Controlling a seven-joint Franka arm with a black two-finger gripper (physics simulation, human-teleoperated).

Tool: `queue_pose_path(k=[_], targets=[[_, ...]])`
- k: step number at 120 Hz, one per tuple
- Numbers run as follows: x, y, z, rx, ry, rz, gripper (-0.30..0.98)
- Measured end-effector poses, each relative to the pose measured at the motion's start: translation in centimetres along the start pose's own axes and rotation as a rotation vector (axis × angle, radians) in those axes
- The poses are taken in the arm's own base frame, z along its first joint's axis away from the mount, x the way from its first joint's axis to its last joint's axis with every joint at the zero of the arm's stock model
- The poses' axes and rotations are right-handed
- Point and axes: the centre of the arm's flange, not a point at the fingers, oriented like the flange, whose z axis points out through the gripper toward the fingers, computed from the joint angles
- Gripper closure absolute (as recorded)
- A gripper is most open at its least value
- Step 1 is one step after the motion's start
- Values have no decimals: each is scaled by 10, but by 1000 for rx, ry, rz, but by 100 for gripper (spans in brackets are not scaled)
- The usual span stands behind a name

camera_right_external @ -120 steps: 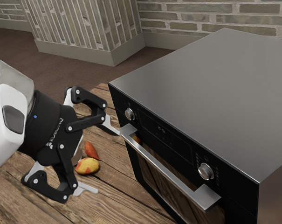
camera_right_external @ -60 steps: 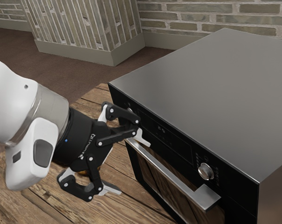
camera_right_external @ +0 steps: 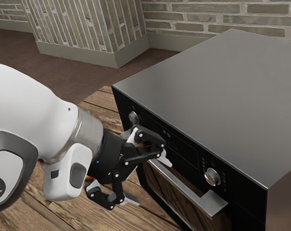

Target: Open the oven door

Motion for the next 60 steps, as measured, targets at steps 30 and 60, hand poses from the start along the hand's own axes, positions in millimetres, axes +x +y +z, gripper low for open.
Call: queue_pose_path(k=[30,60], targets=[[-5,6,13,16,-12,43,0],[-9,4,24,14,-11,69,0]])
